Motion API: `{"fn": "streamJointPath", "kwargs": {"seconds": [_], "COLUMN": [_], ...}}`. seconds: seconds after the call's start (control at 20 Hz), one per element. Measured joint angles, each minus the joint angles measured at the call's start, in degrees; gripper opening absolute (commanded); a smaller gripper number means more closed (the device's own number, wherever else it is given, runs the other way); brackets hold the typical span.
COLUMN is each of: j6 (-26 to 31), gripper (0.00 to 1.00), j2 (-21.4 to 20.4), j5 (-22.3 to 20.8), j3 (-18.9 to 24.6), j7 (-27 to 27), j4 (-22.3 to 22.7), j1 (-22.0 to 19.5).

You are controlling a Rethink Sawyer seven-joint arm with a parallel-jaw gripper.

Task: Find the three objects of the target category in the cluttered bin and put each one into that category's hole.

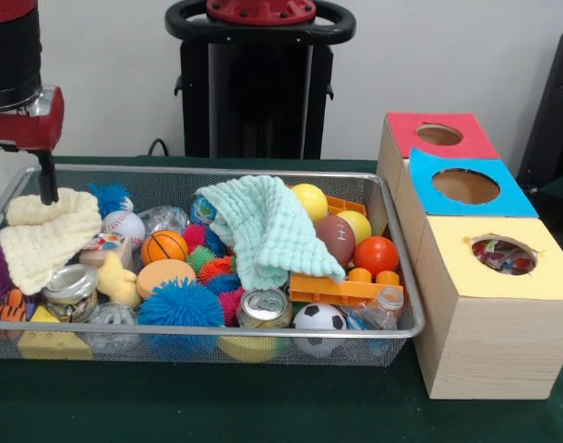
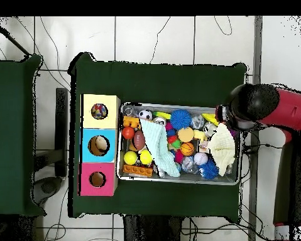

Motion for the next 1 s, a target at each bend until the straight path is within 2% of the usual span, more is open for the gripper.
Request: {"fn": "streamJointPath", "kwargs": {"seconds": [0.45, 1.0], "j6": [-2.1, -9.0], "gripper": [1.0, 1.0], "j2": [1.2, 2.7], "j5": [-0.2, -1.6], "j3": [0.2, 0.2], "j7": [0.0, 0.0], "j4": [2.5, 8.4], "j1": [-1.2, -2.0]}}
